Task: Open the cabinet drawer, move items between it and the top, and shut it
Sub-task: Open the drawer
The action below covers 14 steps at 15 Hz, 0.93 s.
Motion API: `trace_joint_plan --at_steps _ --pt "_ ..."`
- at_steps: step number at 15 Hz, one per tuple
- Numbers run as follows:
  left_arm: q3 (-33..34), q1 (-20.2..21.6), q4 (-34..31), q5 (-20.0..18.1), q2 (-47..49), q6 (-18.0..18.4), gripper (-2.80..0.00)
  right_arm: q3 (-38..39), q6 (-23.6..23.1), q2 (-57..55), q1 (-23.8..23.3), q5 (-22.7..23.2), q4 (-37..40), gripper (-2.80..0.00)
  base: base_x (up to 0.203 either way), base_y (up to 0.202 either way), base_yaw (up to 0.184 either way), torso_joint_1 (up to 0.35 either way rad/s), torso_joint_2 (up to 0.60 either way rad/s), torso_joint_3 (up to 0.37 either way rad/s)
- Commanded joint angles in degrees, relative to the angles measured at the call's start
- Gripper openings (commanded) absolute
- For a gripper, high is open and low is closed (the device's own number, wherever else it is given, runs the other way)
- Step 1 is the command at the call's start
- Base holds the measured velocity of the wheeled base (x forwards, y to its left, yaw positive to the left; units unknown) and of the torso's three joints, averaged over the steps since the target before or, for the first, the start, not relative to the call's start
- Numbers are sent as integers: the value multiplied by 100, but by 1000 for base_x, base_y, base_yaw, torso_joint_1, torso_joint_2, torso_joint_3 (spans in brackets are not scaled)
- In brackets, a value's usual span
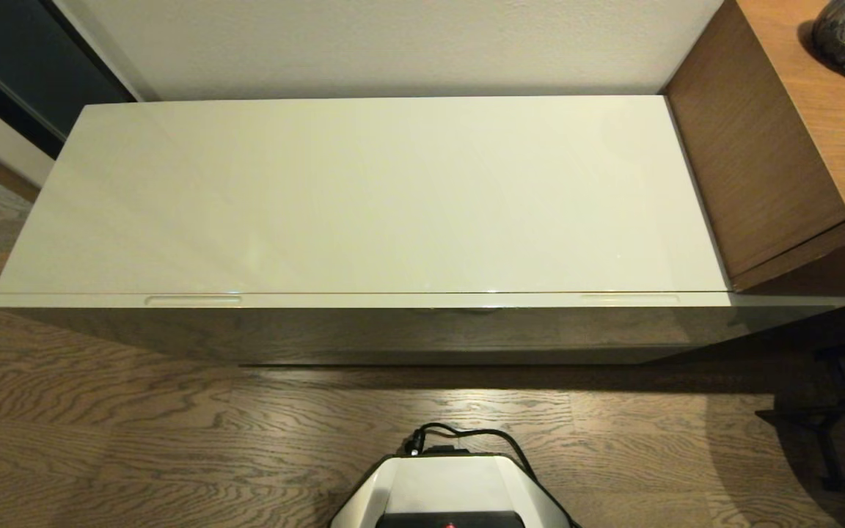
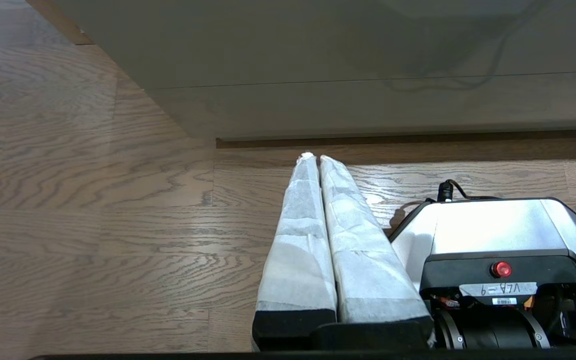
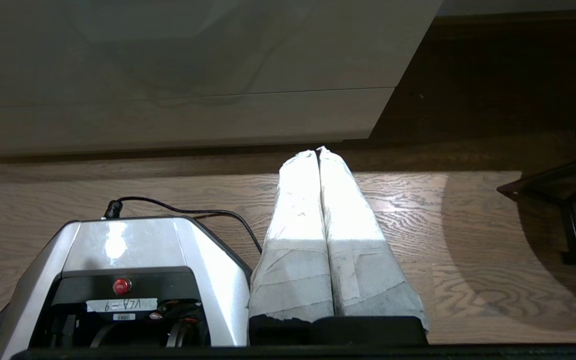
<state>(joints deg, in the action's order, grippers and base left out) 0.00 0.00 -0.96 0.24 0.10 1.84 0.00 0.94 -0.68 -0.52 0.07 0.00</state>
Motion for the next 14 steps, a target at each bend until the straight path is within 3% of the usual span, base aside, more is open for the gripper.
trace_joint_plan --at_steps 1,14 --pt "0 0 0 3 8 0 -280 9 3 -2 0 1 0 -280 0 0 0 0 0 0" --pt "0 0 -9 3 8 0 -280 -56 -39 -2 0 -42 139 -280 0 0 0 0 0 0"
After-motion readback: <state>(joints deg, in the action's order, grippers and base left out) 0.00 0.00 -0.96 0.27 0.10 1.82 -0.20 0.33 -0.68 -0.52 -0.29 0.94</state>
